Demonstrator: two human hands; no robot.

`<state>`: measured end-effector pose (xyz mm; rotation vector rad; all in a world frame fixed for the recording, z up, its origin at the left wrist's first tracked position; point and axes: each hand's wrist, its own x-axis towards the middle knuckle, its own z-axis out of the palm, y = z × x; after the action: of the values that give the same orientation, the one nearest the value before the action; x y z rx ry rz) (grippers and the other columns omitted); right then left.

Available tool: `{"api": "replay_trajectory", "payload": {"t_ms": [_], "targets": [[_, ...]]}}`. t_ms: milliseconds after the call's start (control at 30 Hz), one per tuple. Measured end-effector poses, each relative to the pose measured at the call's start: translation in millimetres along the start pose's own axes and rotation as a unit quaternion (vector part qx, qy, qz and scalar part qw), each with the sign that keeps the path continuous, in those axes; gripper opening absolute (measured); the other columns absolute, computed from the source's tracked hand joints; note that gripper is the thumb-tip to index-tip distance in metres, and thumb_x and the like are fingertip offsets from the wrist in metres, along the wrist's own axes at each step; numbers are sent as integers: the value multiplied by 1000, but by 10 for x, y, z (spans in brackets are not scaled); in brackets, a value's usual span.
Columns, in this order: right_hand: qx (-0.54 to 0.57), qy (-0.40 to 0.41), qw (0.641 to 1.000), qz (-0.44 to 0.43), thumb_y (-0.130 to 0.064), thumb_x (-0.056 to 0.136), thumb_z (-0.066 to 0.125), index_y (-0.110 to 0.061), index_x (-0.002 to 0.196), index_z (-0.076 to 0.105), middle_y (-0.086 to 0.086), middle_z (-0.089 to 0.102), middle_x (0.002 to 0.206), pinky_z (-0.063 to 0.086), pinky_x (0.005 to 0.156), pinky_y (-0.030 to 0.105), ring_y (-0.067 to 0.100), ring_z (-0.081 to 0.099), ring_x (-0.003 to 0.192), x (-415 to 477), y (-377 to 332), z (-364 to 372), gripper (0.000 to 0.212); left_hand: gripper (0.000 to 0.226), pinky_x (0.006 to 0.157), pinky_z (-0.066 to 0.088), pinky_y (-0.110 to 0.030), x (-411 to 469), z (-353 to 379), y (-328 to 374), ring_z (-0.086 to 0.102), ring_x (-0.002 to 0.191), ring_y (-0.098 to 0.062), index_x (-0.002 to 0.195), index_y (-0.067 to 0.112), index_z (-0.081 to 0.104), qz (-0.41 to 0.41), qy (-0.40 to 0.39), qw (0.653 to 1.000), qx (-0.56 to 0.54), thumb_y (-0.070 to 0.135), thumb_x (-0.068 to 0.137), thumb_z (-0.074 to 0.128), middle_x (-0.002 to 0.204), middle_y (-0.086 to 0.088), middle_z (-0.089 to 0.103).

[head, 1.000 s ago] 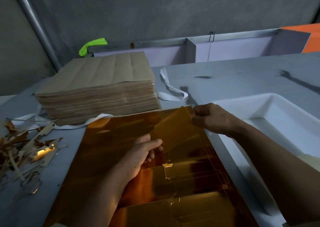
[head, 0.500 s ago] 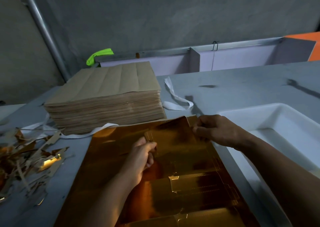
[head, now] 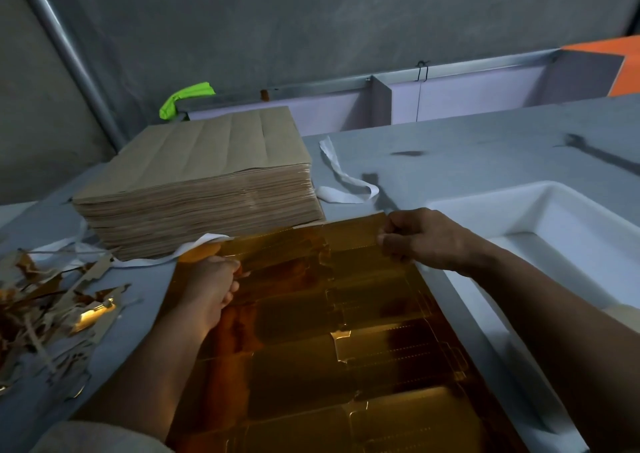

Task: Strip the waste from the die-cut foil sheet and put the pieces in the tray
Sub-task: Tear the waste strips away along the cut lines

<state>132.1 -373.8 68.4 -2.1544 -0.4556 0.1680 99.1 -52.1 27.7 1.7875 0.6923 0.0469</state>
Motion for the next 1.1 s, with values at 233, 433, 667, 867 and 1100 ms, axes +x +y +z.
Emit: {"api": "replay_trajectory", "payload": {"t_ms": [233, 433, 667, 867, 1100], "targets": [[-5, -2, 1000, -2, -30, 93, 65, -20, 82, 67, -2, 71, 75, 52, 65, 24, 5, 65, 65, -2, -3, 4, 15, 14, 50, 29, -23, 35, 6, -10, 39, 55, -12, 95, 11, 58, -8, 28, 999, 43, 15, 102, 47, 83, -8, 61], [-4, -5, 1000, -4, -30, 93, 65, -19, 83, 67, -3, 70, 73, 50, 63, 22, 3, 64, 63, -8, -9, 4, 15, 15, 48, 29, -25, 115, 7, -46, 38, 54, -14, 93, 8, 58, -14, 57, 992, 114, 16, 100, 48, 77, -9, 56], [-18, -6, 1000, -1, -32, 93, 64, -19, 82, 67, -2, 70, 75, 52, 66, 24, 5, 66, 66, -5, -2, 1, 17, 5, 55, 38, -30, 190, 7, -80, 53, 68, -19, 94, 12, 60, -5, 72, 970, 231, 17, 93, 59, 83, -6, 59], [-18, -8, 1000, 5, -31, 93, 64, -17, 84, 66, 0, 70, 77, 51, 66, 23, 6, 66, 67, -11, -21, 1, 17, 38, 49, 36, -29, 162, 59, -68, 59, 72, -20, 120, 8, 56, -8, 87, 965, 246, 26, 89, 68, 91, -8, 62], [-43, -19, 999, 5, -31, 93, 64, -17, 83, 65, 4, 69, 82, 56, 74, 34, 17, 67, 76, -19, -41, 2, 18, 58, 53, 30, -24, 48, 244, -135, 45, 90, -14, 135, 23, 43, 81, 117, 956, 258, 36, 86, 71, 130, -7, 49]]}}
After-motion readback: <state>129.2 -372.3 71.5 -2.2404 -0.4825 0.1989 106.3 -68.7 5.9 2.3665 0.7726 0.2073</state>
